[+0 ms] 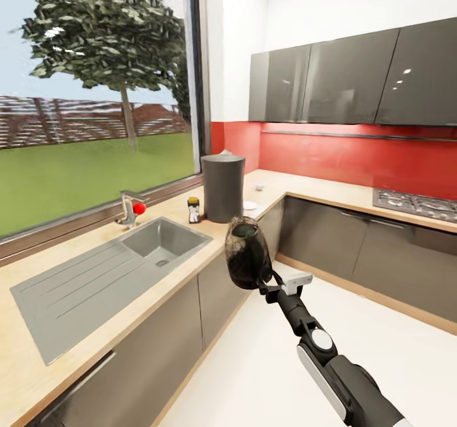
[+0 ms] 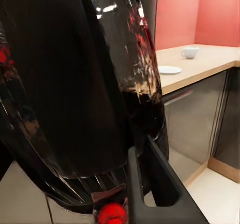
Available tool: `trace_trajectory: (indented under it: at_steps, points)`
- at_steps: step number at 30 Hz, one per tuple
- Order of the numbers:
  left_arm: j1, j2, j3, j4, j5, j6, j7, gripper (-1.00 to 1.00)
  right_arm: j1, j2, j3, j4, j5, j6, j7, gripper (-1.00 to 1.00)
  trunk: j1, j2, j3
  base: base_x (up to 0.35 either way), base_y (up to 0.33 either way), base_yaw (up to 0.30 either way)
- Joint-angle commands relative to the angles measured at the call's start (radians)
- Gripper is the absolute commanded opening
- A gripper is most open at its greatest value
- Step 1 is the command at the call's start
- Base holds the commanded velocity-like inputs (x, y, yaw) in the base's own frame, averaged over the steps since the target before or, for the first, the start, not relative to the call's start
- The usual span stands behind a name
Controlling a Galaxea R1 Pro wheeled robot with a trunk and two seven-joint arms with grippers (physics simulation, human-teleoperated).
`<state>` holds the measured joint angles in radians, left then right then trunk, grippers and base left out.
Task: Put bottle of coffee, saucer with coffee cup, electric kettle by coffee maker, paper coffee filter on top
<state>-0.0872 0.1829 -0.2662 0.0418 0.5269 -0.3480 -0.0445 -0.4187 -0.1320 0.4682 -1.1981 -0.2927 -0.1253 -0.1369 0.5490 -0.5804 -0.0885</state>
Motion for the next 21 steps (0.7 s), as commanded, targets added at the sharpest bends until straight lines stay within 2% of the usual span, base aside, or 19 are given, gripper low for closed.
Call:
trace_trajectory:
  at_steps: [1,11,21]
  points:
    - [-0.002,0.0,-0.008,0.004,0.01,-0.006,-0.005,1.0,-0.002,-0.001,0.005,-0.002,-0.009,-0.005,-0.007,-1.0,0.001,-0.002,-0.002,0.189,-0.138,0.0]
    - [-0.002,0.0,-0.008,0.004,0.01,-0.005,-0.005,1.0,-0.002,-0.001,0.006,0.001,-0.01,-0.005,-0.007,-1.0,0.001,-0.002,-0.002,0.19,-0.137,-0.015]
    - [-0.002,0.0,-0.008,0.004,0.011,-0.005,-0.005,1.0,-0.002,-0.001,0.006,0.001,-0.01,-0.005,-0.008,-1.0,0.001,-0.002,-0.002,0.19,-0.136,-0.279]
